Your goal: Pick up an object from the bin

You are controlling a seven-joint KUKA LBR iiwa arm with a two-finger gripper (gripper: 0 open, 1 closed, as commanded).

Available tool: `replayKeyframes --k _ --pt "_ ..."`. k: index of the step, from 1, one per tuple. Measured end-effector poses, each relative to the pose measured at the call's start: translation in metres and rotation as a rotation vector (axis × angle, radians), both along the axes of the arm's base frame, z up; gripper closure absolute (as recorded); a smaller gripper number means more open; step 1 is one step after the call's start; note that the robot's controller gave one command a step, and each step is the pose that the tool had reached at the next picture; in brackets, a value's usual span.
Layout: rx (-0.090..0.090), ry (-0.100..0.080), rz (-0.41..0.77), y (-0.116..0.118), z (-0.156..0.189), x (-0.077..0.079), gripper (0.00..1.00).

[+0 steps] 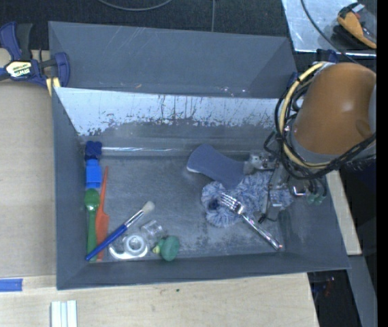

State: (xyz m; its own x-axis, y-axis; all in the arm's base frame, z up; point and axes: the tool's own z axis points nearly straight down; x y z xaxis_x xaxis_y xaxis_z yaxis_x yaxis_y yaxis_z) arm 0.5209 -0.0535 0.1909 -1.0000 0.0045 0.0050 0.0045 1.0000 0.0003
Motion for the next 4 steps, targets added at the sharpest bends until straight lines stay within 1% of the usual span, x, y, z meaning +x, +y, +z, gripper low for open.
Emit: replayKeyframes --k 1,2,3,4 --pt "-0.001 -0.009 0.003 0.0 0.004 0.002 0.0" --pt "-0.001 -0.008 0.044 -0.012 -0.121 0.083 0.0" --pt "0.009 -0.012 -0.13 -0.084 -0.12 0.098 0.0" --pt "0.0 -0.018 0.039 -0.014 -0.116 0.087 0.0"
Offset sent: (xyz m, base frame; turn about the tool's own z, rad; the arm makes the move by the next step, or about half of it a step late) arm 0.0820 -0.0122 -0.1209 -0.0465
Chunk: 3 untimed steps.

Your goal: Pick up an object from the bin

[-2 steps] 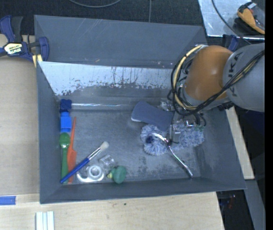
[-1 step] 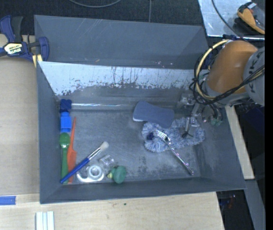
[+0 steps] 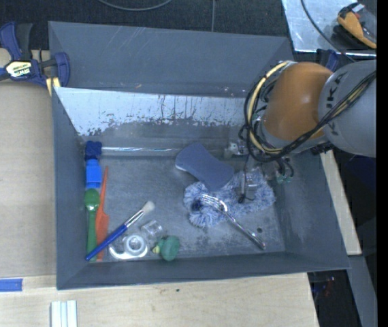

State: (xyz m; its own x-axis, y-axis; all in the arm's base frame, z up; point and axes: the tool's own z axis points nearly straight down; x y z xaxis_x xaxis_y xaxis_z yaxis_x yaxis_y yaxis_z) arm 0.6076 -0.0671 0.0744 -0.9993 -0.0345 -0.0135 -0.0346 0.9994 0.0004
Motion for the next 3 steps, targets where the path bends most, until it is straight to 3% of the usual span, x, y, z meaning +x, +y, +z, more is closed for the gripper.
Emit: replayKeyframes --k 1,2,3 --pt "0.004 -0.003 0.534 -0.076 -0.004 0.007 0.0" --pt "0.0 -0.008 0.008 -0.002 0.002 0.002 1.0" --pt "0.0 -0.008 0.008 -0.002 0.002 0.002 1.0"
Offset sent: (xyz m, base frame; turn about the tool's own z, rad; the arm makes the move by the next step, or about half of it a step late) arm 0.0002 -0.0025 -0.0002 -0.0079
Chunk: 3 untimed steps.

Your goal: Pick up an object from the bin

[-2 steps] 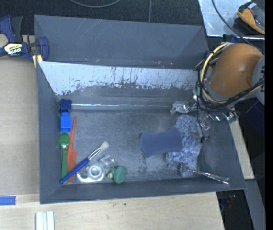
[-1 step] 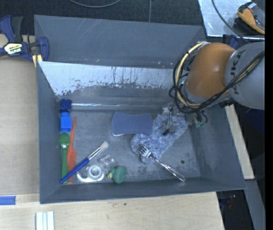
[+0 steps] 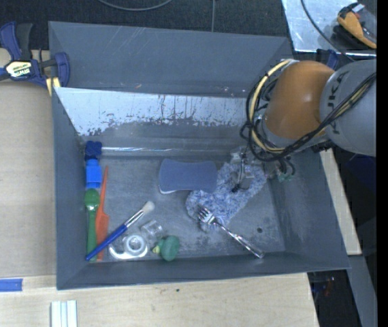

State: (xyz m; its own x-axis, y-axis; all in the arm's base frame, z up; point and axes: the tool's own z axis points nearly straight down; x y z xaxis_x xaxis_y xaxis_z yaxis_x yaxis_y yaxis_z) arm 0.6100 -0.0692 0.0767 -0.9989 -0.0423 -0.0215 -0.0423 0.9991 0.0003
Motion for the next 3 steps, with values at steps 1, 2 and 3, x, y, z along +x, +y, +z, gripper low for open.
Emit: replayKeyframes --k 1,2,3 --pt "0.0 0.003 0.0 0.0 0.012 -0.001 1.0" --pt "-0.001 -0.005 0.0 -0.001 0.028 0.0 1.0" --pt "-0.001 -0.004 0.0 -0.001 0.039 0.0 1.0"
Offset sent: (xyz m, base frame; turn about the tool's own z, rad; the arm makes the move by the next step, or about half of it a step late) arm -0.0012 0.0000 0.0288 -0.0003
